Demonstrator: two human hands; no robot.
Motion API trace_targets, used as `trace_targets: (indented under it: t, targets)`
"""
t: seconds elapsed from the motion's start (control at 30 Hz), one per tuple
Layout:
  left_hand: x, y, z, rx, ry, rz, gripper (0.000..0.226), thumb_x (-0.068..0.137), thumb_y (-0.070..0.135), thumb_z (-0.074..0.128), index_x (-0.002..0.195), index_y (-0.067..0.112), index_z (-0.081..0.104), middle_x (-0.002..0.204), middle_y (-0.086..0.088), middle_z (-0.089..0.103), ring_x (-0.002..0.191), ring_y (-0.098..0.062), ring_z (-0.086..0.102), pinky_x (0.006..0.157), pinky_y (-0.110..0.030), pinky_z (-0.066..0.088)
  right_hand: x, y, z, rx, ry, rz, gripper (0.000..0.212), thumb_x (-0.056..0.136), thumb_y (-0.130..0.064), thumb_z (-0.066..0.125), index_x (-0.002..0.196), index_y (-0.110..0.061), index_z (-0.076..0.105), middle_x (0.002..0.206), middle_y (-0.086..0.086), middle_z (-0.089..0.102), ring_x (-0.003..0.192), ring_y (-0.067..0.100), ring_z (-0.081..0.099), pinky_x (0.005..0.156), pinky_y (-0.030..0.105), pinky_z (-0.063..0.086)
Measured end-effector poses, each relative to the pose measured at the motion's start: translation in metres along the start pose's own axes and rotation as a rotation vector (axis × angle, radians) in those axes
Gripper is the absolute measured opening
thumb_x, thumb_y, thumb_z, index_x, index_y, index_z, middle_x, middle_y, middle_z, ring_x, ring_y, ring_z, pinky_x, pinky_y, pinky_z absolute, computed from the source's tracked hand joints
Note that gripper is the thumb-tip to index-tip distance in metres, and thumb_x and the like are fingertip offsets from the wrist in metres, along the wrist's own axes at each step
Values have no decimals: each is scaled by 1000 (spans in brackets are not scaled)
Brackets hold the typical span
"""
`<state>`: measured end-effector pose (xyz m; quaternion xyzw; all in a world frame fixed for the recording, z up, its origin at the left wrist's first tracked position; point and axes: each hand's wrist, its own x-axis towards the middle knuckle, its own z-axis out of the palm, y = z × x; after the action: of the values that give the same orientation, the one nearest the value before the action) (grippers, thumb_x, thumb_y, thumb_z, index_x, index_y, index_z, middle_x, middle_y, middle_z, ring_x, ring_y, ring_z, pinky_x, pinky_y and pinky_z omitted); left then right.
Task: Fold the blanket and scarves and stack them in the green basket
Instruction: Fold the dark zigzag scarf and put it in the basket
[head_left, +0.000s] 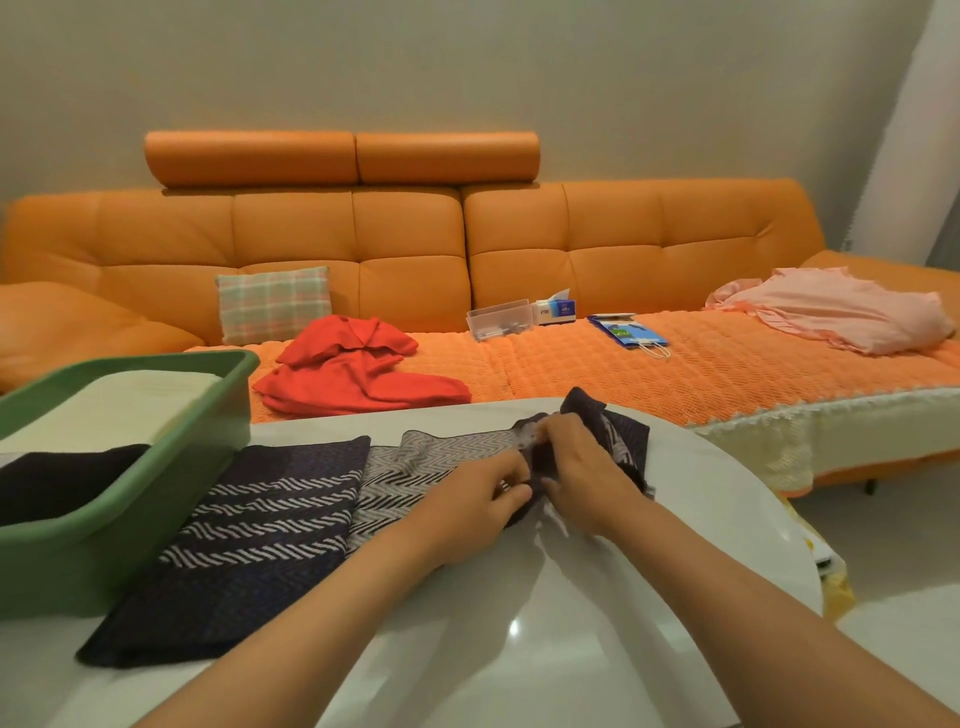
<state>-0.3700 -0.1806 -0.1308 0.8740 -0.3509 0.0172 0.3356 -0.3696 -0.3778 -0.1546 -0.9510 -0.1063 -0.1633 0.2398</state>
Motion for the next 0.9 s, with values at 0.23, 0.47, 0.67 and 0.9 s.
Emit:
trace_targets:
  t: [0.23, 0.47, 0.67, 0.9]
  targets:
    - [1, -6, 0, -136, -16, -20, 12, 95, 27, 54, 85, 31, 50, 71, 12, 54, 66, -8, 45, 70, -35, 43, 10, 10, -8, -151, -40, 98, 21, 90, -13, 59, 88, -33, 60, 94, -12, 64, 96, 15, 57, 117, 53, 21]
    - [-4, 3, 12, -58, -161, -23, 5, 87, 37, 63, 88, 39, 59, 79, 10, 65, 75, -7, 61, 78, -31, 52, -1, 13, -61, -610, 261, -191, 18, 68, -14, 77, 82, -25, 74, 78, -4, 70, 79, 25, 57, 87, 43, 35]
    - [-18, 18, 15, -4, -339, -68, 39, 87, 58, 54, 93, 25, 72, 90, 3, 71, 86, -18, 66, 84, -43, 54, -33, -10, -80, -708, -483, 193, 19, 81, -35, 55, 79, -22, 69, 81, -3, 64, 86, 16, 52, 106, 42, 24]
    - [-31, -15, 17, 494, -70, 10, 28, 100, 34, 48, 124, 32, 62, 126, 9, 59, 118, -17, 51, 94, -37, 46, -34, -56, -64, -727, -254, 174, 25, 95, -30, 43, 101, -19, 64, 100, 2, 63, 96, 24, 60, 88, 40, 41]
